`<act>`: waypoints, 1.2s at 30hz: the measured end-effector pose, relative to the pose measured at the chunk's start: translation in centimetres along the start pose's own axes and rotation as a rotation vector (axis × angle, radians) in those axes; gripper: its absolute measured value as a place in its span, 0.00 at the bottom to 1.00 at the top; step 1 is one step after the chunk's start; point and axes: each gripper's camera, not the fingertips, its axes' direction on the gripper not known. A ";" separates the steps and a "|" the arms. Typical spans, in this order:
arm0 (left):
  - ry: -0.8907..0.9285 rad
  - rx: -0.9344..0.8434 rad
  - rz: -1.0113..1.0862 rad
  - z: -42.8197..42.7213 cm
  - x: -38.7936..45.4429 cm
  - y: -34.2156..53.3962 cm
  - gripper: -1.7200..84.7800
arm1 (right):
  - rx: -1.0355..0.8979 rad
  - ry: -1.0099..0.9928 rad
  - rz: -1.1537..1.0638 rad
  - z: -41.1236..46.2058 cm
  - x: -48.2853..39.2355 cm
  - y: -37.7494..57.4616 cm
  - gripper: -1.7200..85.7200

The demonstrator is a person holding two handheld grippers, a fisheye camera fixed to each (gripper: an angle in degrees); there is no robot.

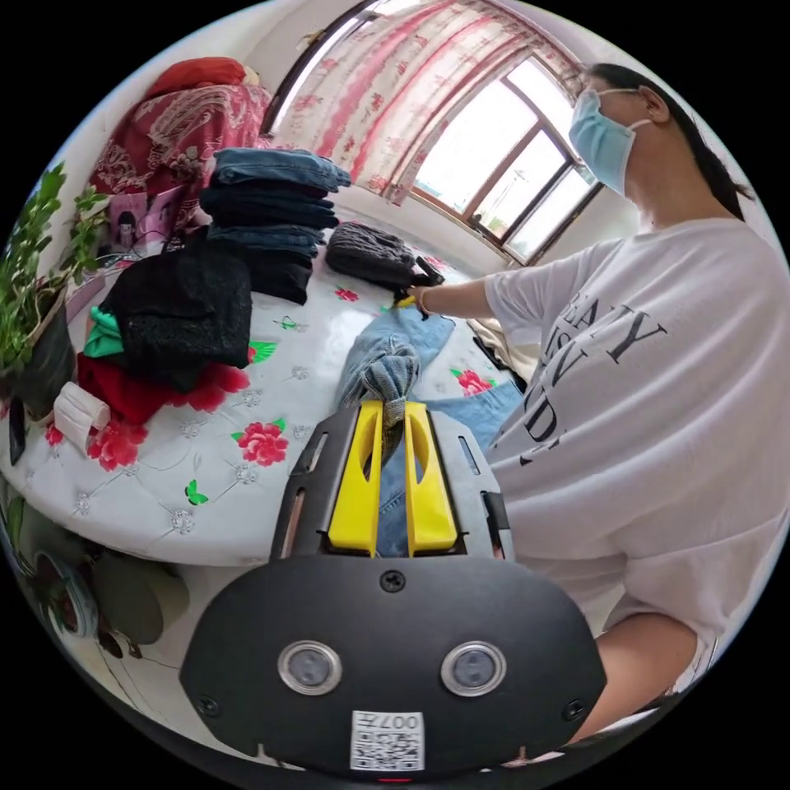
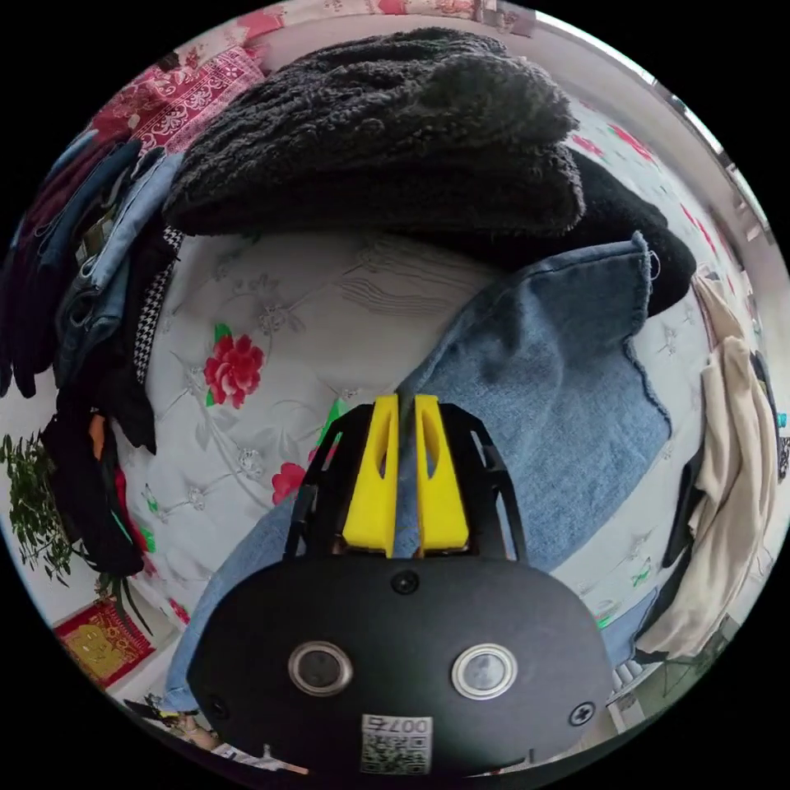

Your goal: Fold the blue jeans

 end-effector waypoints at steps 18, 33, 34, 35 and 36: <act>-0.042 0.032 -0.194 -1.6 -2.5 4.8 0.07 | 0.449 -0.431 0.174 -19.8 33.5 45.4 0.02; -0.091 -0.020 -0.402 0.9 -2.4 8.3 0.08 | 0.343 -0.424 0.586 -9.6 44.1 48.0 0.10; -0.089 -0.006 -0.401 0.7 -2.3 8.1 0.08 | 0.310 -0.440 0.604 -8.6 44.9 46.6 0.09; -0.086 0.020 -0.398 0.4 -2.1 7.6 0.07 | 0.277 -0.447 0.603 -7.7 45.2 45.2 0.07; -0.083 0.039 -0.395 0.2 -1.8 7.0 0.07 | 0.255 -0.446 0.602 -7.4 45.3 44.6 0.06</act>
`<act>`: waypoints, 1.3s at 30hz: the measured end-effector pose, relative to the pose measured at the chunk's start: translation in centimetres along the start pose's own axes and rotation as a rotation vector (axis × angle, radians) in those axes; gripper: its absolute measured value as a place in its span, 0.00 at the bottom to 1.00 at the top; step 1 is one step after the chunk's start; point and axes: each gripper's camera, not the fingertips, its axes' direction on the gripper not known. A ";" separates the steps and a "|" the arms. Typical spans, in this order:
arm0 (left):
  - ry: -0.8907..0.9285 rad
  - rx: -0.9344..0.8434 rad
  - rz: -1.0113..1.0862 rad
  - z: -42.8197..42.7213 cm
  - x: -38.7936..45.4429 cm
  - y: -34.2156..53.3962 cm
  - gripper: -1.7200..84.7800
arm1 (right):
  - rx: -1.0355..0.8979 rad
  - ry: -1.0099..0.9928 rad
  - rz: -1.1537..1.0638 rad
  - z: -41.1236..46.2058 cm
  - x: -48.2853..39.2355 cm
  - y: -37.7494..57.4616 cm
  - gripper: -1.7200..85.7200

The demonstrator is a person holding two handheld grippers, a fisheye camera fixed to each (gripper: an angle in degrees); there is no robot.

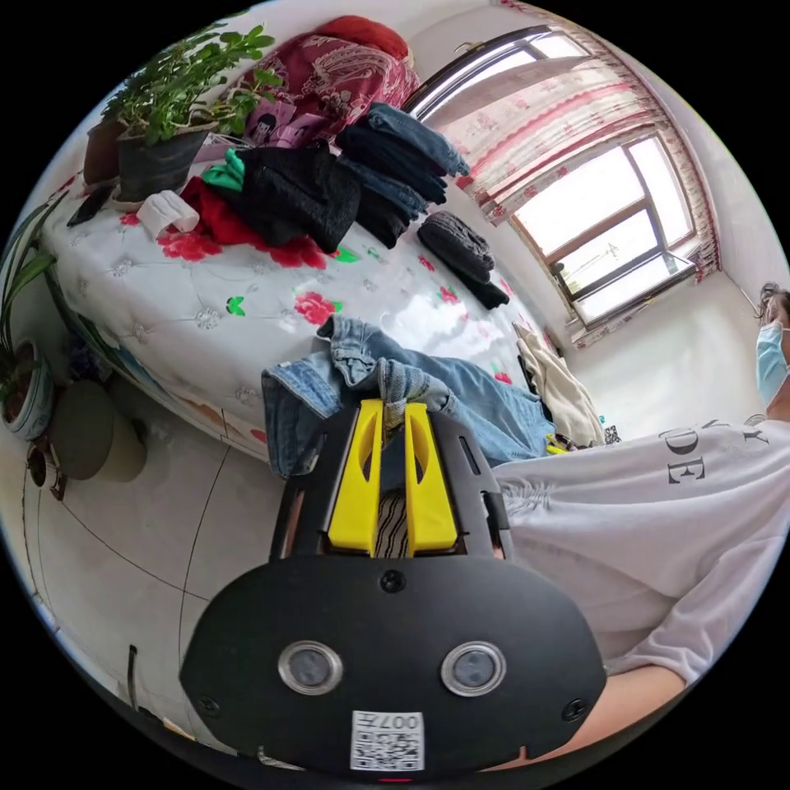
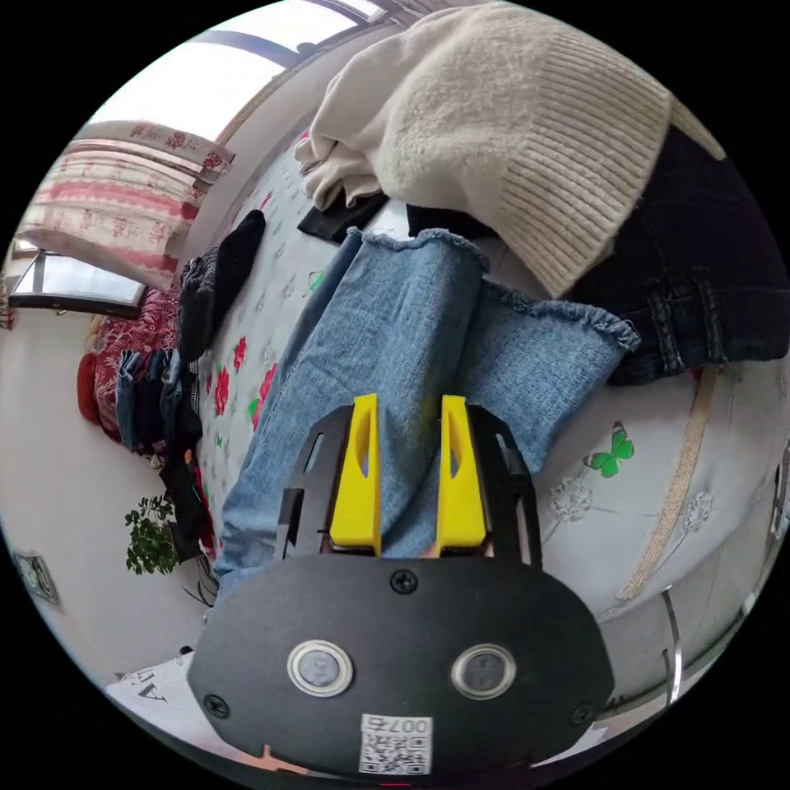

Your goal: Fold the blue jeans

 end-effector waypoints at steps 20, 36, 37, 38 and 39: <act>-0.084 0.074 -0.293 -2.9 -1.6 3.3 0.11 | -0.026 0.070 -0.548 -2.3 -11.5 6.9 0.07; -0.330 -0.402 -0.076 15.0 3.4 -13.9 0.11 | -1.024 -0.153 -0.663 30.8 -34.1 15.7 0.03; -0.339 -0.424 -0.046 15.3 3.7 -14.2 0.10 | -1.034 -0.156 -0.668 31.1 -34.8 15.3 0.03; -0.366 -0.461 0.002 15.6 4.3 -14.8 0.08 | -0.996 -0.226 -0.660 30.4 -35.7 13.8 0.02; -0.380 -0.482 0.040 15.8 4.7 -15.4 0.08 | -0.986 -0.258 -0.653 29.9 -36.1 13.1 0.02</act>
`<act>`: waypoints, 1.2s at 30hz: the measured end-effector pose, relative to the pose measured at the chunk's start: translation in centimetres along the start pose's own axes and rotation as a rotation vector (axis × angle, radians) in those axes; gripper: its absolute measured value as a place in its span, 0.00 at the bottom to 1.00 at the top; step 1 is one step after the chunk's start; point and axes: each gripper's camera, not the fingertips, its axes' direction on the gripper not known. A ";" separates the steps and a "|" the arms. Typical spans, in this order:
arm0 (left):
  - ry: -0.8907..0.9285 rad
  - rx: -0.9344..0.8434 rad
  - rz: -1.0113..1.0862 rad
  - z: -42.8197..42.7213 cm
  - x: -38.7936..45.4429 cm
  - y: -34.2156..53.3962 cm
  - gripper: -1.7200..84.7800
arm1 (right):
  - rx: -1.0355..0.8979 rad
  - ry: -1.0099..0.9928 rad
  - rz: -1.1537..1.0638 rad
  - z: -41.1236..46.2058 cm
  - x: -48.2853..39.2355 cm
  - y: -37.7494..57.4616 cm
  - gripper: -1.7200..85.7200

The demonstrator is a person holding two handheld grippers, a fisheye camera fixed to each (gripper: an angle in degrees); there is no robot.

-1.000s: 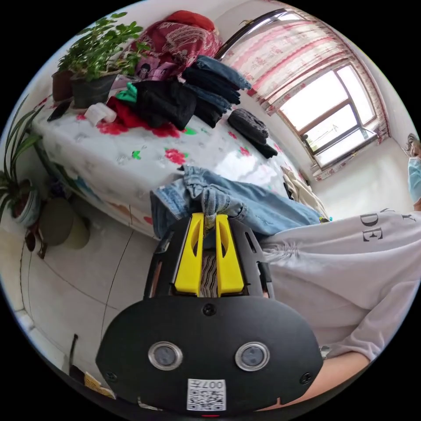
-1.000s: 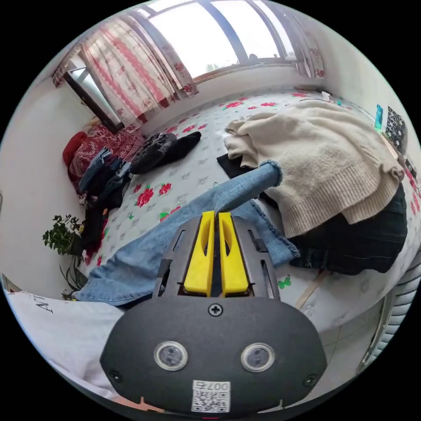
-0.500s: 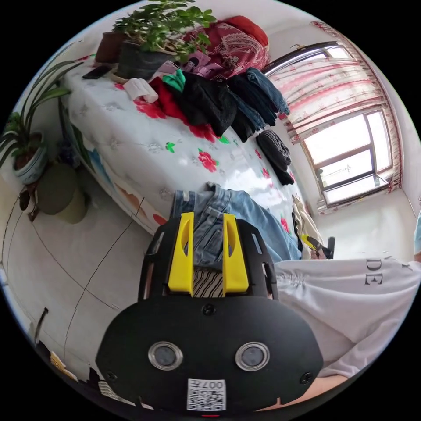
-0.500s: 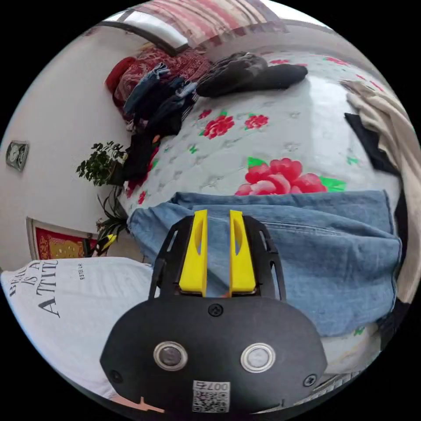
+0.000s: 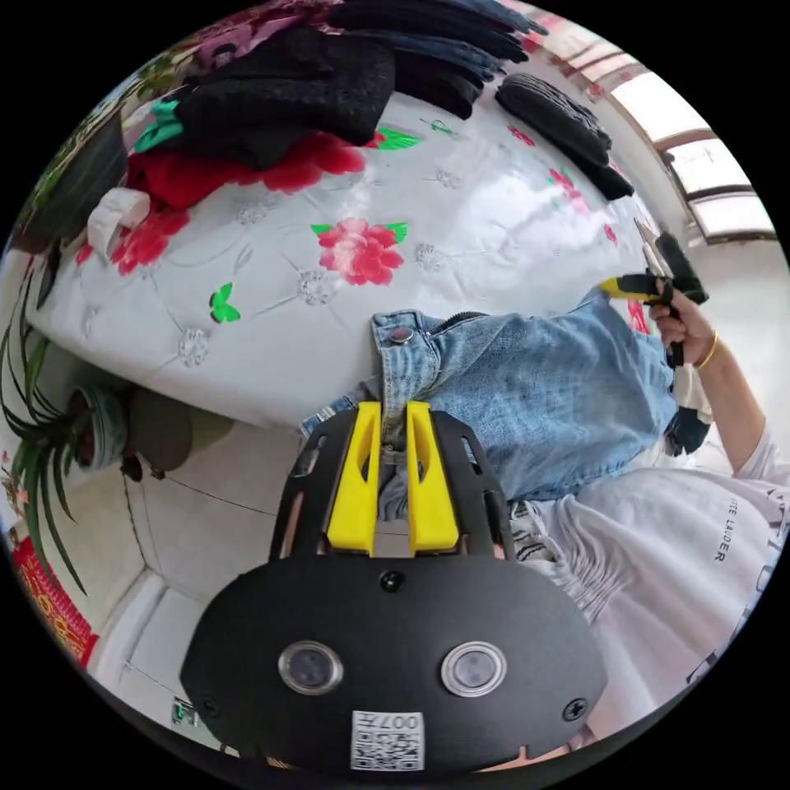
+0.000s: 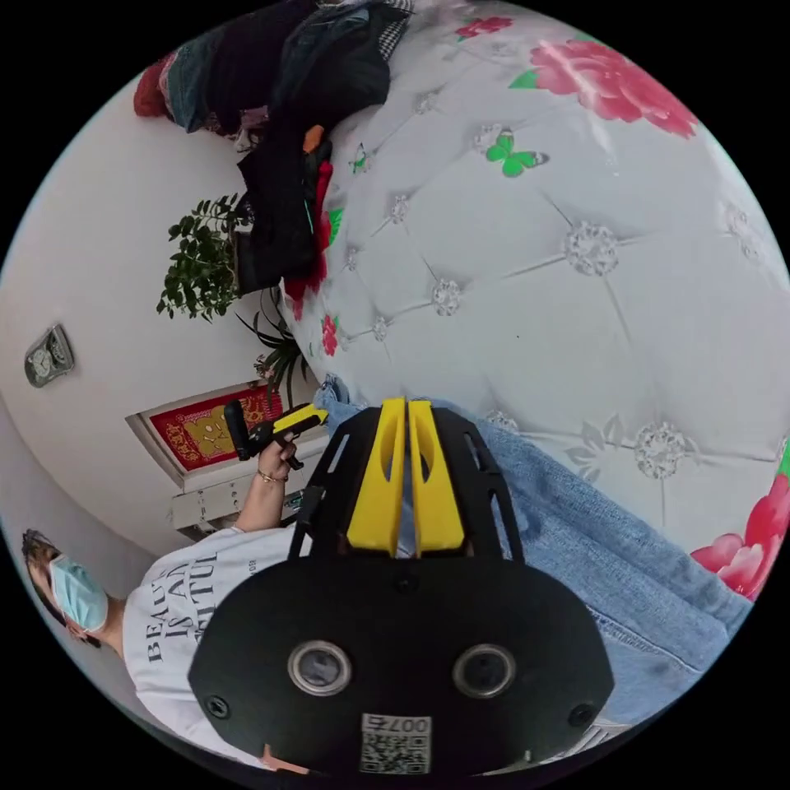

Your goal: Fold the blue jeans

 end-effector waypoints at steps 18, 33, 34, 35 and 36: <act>-0.044 0.300 -0.106 -6.1 -3.6 -3.6 0.10 | 0.184 0.405 -0.125 0.3 -3.3 0.5 0.04; -0.277 0.017 0.128 0.4 0.1 0.8 0.06 | 0.600 0.798 -0.204 -3.8 -11.8 1.4 0.02; -0.271 0.020 0.126 0.4 -0.1 0.9 0.07 | 0.583 0.728 -0.194 -5.1 -11.4 1.4 0.02; -0.254 0.028 0.111 0.4 -0.4 1.1 0.07 | 0.536 0.654 -0.159 -6.0 -10.5 1.6 0.03; -0.235 0.037 0.091 0.4 -0.9 1.3 0.07 | 0.524 0.620 -0.149 -6.4 -10.1 1.9 0.03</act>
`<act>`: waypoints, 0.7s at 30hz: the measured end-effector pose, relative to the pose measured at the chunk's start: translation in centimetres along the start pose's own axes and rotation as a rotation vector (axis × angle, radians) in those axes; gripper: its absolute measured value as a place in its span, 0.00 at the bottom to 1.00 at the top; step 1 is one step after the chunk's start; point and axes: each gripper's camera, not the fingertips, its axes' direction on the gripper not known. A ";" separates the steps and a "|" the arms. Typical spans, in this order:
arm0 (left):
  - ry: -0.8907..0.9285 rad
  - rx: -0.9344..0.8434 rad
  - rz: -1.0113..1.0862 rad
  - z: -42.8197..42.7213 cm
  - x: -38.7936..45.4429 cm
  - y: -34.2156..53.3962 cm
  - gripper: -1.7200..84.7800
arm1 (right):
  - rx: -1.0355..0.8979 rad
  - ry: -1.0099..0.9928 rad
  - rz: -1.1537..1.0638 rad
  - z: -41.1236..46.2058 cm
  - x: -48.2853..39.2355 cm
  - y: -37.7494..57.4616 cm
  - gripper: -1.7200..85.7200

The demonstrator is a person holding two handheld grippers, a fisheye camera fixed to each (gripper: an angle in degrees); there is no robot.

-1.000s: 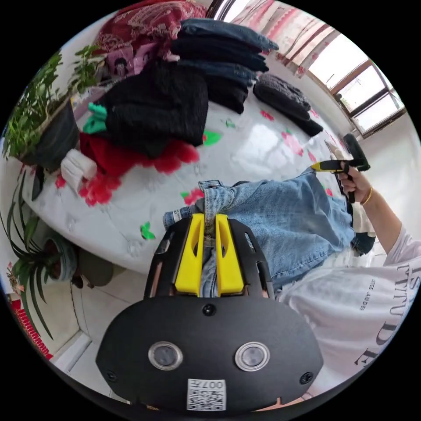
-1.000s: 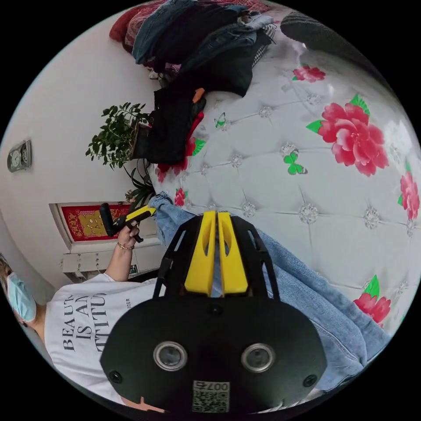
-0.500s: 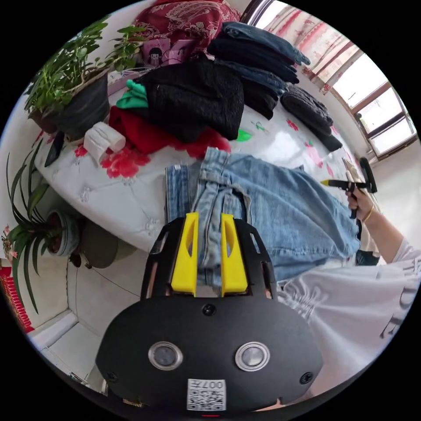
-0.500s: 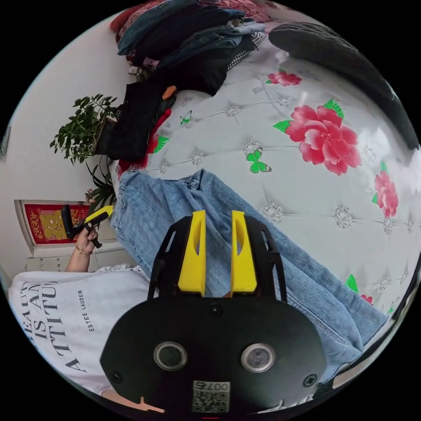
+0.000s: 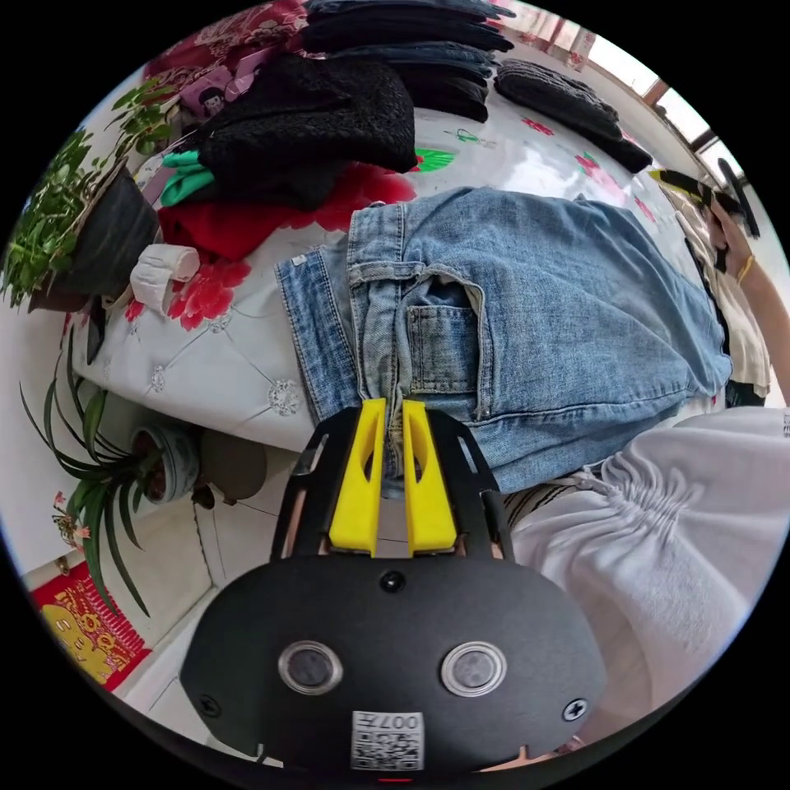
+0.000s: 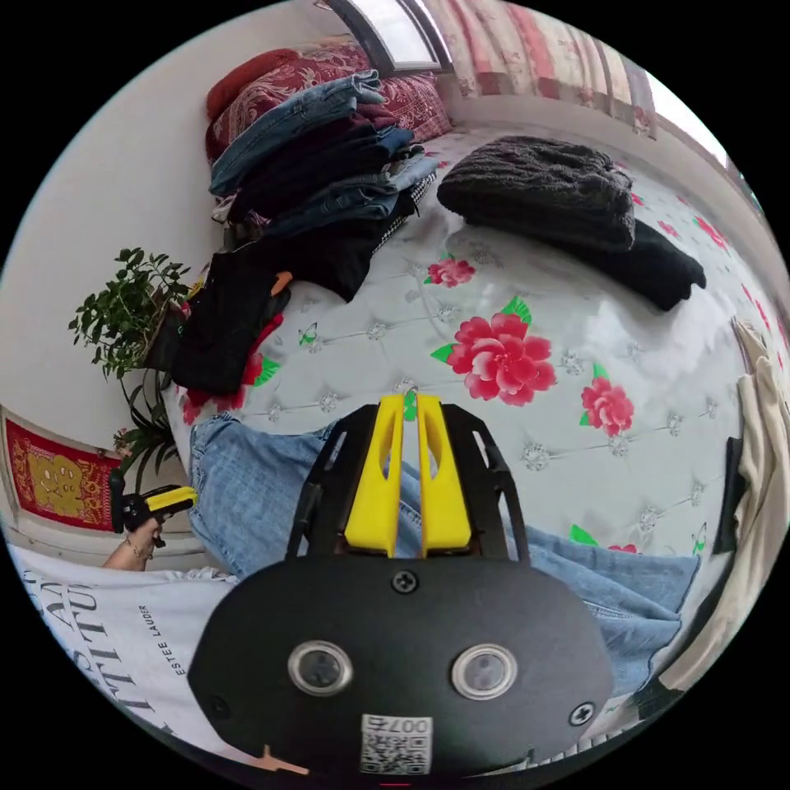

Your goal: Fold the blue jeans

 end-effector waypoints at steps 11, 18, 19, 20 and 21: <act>0.011 0.204 0.182 -5.4 2.1 5.0 0.08 | 0.227 -0.057 0.697 -13.9 15.2 27.9 0.07; 0.066 0.001 0.336 1.4 7.1 4.5 0.10 | 0.386 -0.057 1.122 -20.7 22.3 40.1 0.08; 0.023 -0.001 0.339 1.8 7.5 4.4 0.10 | 0.362 -0.093 1.131 -20.5 23.0 40.1 0.07; -0.057 0.001 0.361 2.1 8.2 4.3 0.09 | 0.338 -0.140 1.125 -20.1 23.4 39.6 0.06; -0.076 -0.030 0.375 2.3 8.7 3.9 0.06 | 0.327 -0.165 1.120 -19.9 23.6 39.3 0.05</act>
